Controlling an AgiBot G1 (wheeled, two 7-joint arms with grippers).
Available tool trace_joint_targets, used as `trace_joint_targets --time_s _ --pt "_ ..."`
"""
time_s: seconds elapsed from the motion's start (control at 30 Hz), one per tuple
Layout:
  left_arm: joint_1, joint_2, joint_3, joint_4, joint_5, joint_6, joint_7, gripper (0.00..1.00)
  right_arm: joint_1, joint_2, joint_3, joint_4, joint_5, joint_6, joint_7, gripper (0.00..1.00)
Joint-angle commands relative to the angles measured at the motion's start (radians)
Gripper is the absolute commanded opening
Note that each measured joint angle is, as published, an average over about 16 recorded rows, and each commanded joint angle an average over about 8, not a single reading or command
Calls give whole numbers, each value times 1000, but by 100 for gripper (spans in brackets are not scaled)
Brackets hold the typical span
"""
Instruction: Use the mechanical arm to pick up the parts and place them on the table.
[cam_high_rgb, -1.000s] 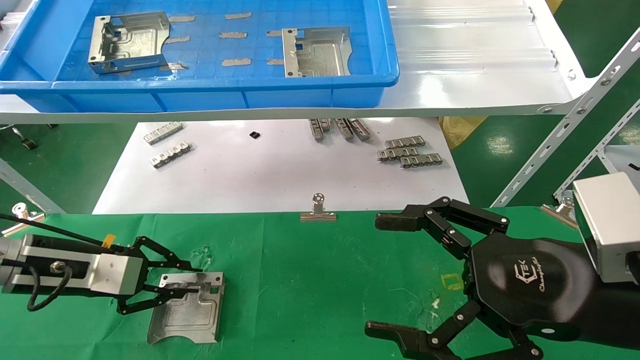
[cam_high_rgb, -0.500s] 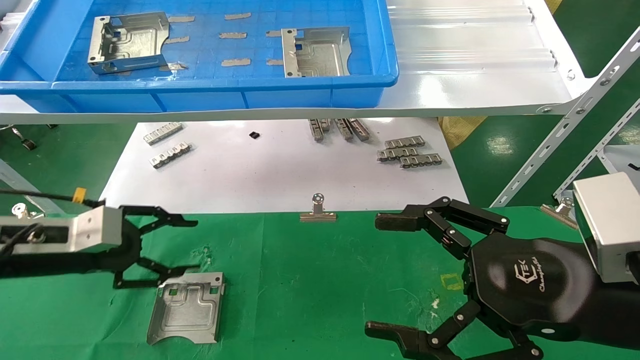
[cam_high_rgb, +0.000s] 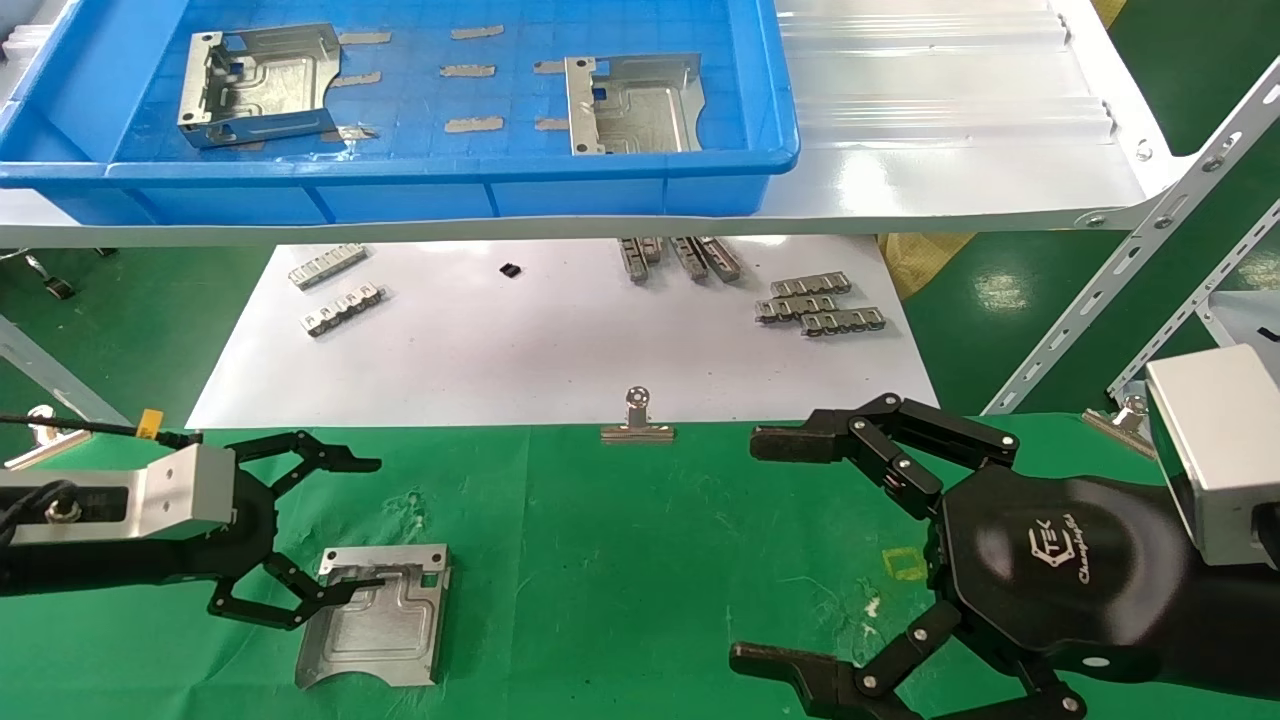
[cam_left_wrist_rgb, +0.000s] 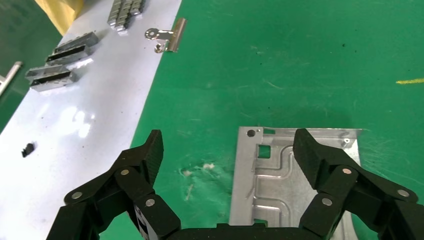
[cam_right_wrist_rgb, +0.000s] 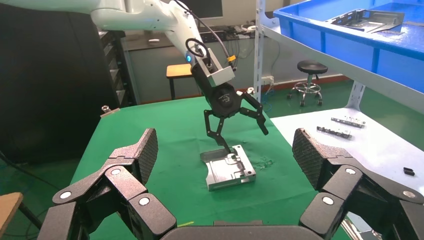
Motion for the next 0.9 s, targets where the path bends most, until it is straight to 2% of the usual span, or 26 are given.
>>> trace_joint_targets --time_s 0.03,0.9 --pt "-6 3 1 5 5 0 5 100 0 0 0 0 0 0 0 100" --pt "216 -79 -266 -440 -101 -44 -358 100 0 0 -1 0 0 0 0 100"
